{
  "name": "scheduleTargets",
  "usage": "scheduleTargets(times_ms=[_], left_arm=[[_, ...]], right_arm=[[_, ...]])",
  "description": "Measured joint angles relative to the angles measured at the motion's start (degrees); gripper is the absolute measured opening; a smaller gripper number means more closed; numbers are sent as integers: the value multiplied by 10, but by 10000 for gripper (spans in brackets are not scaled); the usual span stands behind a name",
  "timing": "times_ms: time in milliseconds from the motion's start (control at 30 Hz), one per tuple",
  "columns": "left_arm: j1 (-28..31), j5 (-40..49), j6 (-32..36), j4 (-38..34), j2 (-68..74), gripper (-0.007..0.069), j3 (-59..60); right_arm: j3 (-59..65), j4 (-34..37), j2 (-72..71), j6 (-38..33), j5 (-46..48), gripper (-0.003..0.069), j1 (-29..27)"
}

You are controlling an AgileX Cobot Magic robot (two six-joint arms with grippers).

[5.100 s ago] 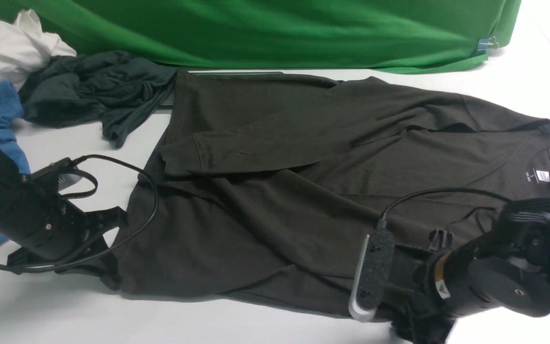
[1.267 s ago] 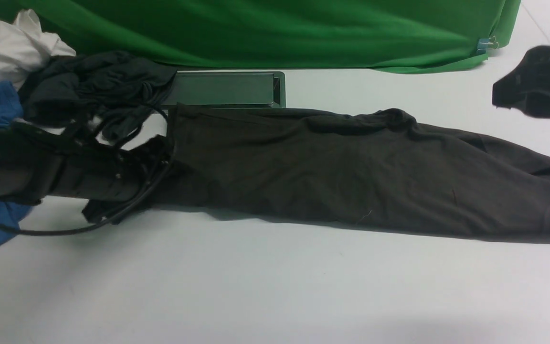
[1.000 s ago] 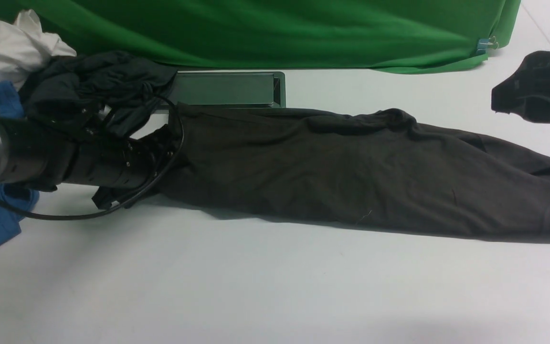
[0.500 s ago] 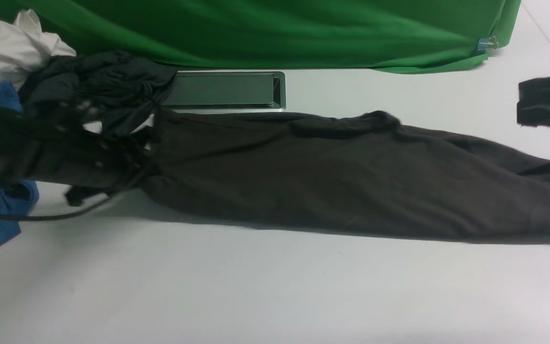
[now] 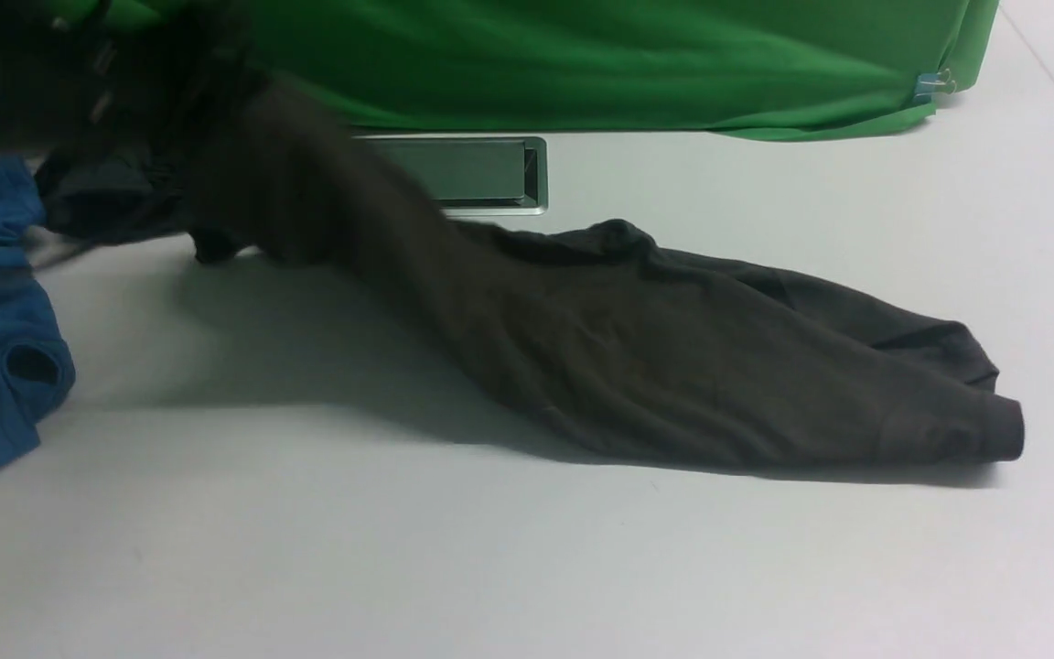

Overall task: Fold a long-sleeved shirt on a white desktop.
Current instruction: 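Fold the garment over onto itself on the table with the left gripper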

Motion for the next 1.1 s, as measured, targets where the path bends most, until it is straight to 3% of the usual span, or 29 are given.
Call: scheduleTargets(times_ms=[133, 233, 467, 567, 667, 767, 900, 933, 1000, 1100], left_arm=[[-109, 19, 11, -9, 54, 155, -87], [-245, 38, 12, -13, 154, 155, -175], [-436, 66, -14, 27, 390, 155, -343], [-461, 81, -69, 67, 455, 157, -389], [-463, 82, -110, 111, 475, 208, -418], [-461, 80, -118, 134, 465, 310, -434], [-456, 92, -129, 200, 412, 536, -444], [-455, 94, -134, 210, 405, 558, -444], [-438, 111, -174, 282, 364, 645, -445], [-403, 138, -208, 356, 323, 681, -448]], right_arm=[[0, 0, -12, 0, -4, 22, 0], [0, 0, -20, 0, -3, 30, 0], [0, 0, -26, -1, 27, 41, 0], [0, 0, -26, -16, 46, 44, 0], [0, 0, -26, -27, 56, 53, 0], [0, 0, -26, -31, 58, 62, 0], [0, 0, -26, -31, 51, 85, 0], [-1, 0, -26, -31, 50, 87, 0], [-9, 0, -26, -31, 45, 103, 0], [-25, 0, -27, -32, 39, 115, 0]])
